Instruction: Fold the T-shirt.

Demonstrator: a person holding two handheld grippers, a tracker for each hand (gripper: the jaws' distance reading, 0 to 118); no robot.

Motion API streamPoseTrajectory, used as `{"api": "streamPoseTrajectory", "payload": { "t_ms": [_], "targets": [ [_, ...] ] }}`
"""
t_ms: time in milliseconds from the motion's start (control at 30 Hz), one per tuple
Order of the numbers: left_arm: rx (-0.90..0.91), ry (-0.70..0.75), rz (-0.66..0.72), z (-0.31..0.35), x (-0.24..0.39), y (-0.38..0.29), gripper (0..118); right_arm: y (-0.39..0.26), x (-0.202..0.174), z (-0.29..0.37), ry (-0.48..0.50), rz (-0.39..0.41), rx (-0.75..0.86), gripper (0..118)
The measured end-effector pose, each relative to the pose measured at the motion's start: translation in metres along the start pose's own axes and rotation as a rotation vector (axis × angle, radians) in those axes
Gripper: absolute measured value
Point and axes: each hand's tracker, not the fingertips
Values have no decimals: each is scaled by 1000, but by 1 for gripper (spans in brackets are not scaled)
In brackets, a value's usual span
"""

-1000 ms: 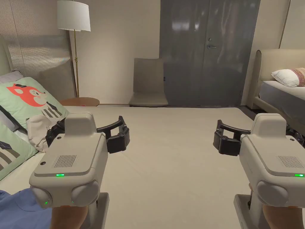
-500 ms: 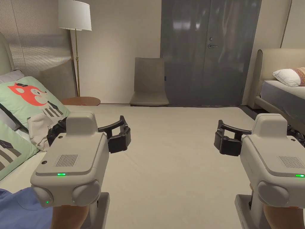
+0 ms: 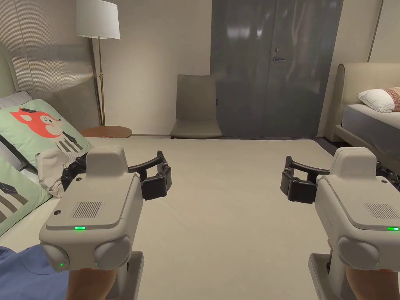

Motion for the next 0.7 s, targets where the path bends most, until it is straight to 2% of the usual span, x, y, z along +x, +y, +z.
{"api": "streamPoseTrajectory", "payload": {
  "t_ms": [700],
  "targets": [
    [2,-3,-2,2,1,2,111,3,0,2,6,-2,8,118]
  ]
}}
